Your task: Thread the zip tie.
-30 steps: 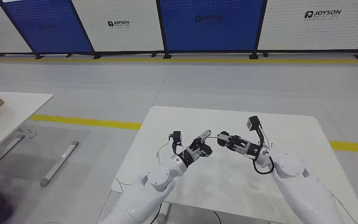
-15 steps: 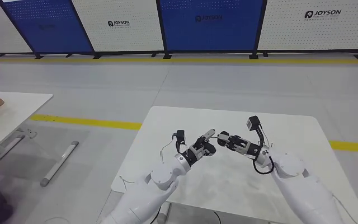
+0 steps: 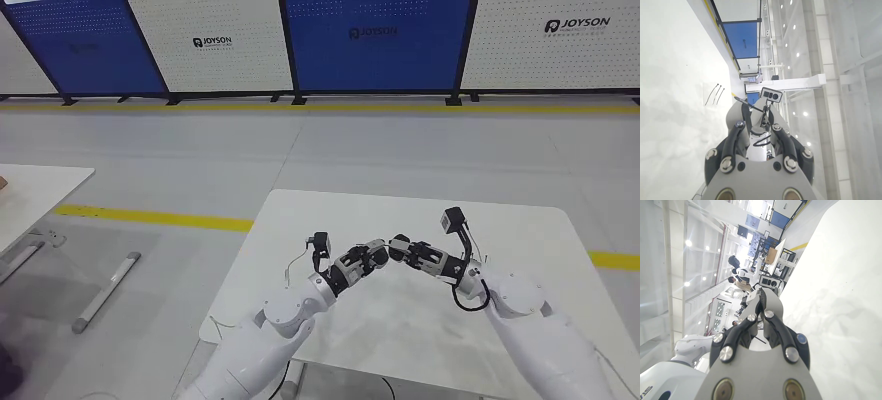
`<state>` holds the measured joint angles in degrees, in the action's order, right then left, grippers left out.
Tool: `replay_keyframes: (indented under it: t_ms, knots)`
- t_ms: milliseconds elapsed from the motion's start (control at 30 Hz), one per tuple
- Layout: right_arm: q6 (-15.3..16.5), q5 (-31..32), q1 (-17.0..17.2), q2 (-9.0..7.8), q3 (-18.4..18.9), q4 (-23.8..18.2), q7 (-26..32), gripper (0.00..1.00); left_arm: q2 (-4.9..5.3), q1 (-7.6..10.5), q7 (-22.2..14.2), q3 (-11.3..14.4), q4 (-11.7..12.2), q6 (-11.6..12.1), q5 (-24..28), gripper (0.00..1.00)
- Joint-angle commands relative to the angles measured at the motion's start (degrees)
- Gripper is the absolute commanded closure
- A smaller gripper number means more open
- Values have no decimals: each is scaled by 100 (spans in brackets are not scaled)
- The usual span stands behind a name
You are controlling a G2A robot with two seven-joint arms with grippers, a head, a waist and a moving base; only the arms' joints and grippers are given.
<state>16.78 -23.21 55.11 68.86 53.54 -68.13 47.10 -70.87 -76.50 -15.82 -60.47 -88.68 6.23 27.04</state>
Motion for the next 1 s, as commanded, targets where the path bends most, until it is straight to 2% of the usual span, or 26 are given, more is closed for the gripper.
replay_keyframes:
  t_ms: [0,67,167,200,433,500,567,967]
  knots:
    - [0,0,0,0,0,0,0,100,-1,-3,-6,-4,-3,17,-2,82]
    - [0,0,0,0,0,0,0,100,-2,-2,-9,-12,-4,28,-4,79]
    - [0,0,0,0,0,0,0,100,-5,-4,3,-21,-5,51,-7,82]
    - [0,0,0,0,0,0,0,100,-6,-5,5,-23,-5,56,-5,87]
    - [0,0,0,0,0,0,0,100,-18,8,21,-47,38,118,63,94]
    - [0,0,0,0,0,0,0,100,-22,16,23,-51,45,126,86,93]
    - [0,0,0,0,0,0,0,100,-25,20,22,-51,49,123,88,100]
    - [0,0,0,0,0,0,0,100,-35,7,120,-52,49,134,-61,100]
